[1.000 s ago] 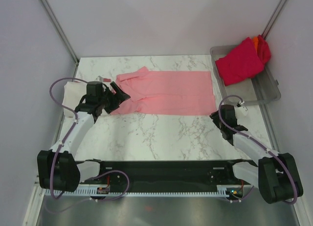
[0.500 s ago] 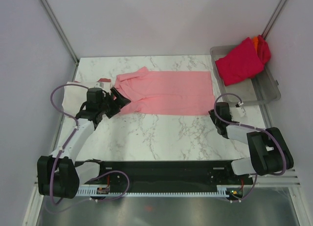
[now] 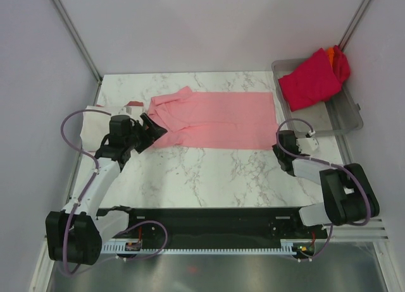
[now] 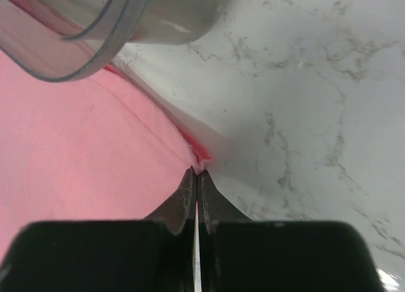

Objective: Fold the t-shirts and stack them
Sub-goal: Fold the tshirt

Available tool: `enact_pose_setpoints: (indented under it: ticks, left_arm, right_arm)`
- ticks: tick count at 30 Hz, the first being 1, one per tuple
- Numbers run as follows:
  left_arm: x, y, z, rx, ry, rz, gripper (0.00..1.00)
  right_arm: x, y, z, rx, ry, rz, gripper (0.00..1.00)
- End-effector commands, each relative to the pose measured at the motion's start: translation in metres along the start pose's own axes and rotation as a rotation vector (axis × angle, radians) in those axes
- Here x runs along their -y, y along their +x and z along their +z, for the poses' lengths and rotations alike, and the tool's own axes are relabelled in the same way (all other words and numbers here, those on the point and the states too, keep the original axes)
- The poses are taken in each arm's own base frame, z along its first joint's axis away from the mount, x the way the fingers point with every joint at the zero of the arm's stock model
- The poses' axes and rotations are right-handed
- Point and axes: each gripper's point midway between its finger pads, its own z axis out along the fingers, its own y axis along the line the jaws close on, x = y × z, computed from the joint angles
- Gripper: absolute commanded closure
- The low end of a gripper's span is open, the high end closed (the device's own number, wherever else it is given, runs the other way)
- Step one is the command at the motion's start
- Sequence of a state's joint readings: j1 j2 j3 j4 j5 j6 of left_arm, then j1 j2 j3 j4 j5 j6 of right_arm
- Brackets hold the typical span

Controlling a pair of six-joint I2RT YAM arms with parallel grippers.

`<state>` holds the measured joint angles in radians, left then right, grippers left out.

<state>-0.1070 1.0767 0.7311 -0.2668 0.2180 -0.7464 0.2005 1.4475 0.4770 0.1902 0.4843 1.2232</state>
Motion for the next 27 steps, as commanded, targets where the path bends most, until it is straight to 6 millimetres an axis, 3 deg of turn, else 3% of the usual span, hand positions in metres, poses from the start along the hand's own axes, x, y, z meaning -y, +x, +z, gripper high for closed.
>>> enact_pose_setpoints:
  ticks: [1,3,4,8,15,21,27]
  left_arm:
    - [-0.009,0.007,-0.006,0.002,-0.01,0.036,0.1]
    - [-0.017,0.016,-0.006,-0.01,-0.024,0.029,0.1]
    - [-0.019,0.018,-0.007,-0.008,-0.027,0.028,0.1]
    - [-0.033,0.031,-0.009,-0.01,-0.048,0.014,0.09]
    - [-0.047,0.043,-0.01,-0.008,-0.066,0.022,0.11]
    - [-0.052,0.049,0.003,-0.02,-0.066,0.018,0.22]
    - [-0.068,0.037,0.015,0.091,-0.139,-0.069,0.19]
  right_arm:
    - [0.022,-0.023,-0.023,0.064,0.053,-0.082,1.0]
    - [0.019,-0.029,-0.036,0.055,0.01,-0.1,1.0]
    - [0.034,-0.027,-0.04,0.03,0.053,-0.15,1.0]
    - [0.057,-0.041,-0.052,0.031,0.081,-0.157,1.0]
    - [0.082,-0.065,-0.046,0.052,0.157,-0.185,1.0]
    - [0.074,-0.063,-0.048,0.052,0.094,-0.185,1.0]
    - [0.068,-0.071,-0.058,0.103,0.019,-0.153,1.0]
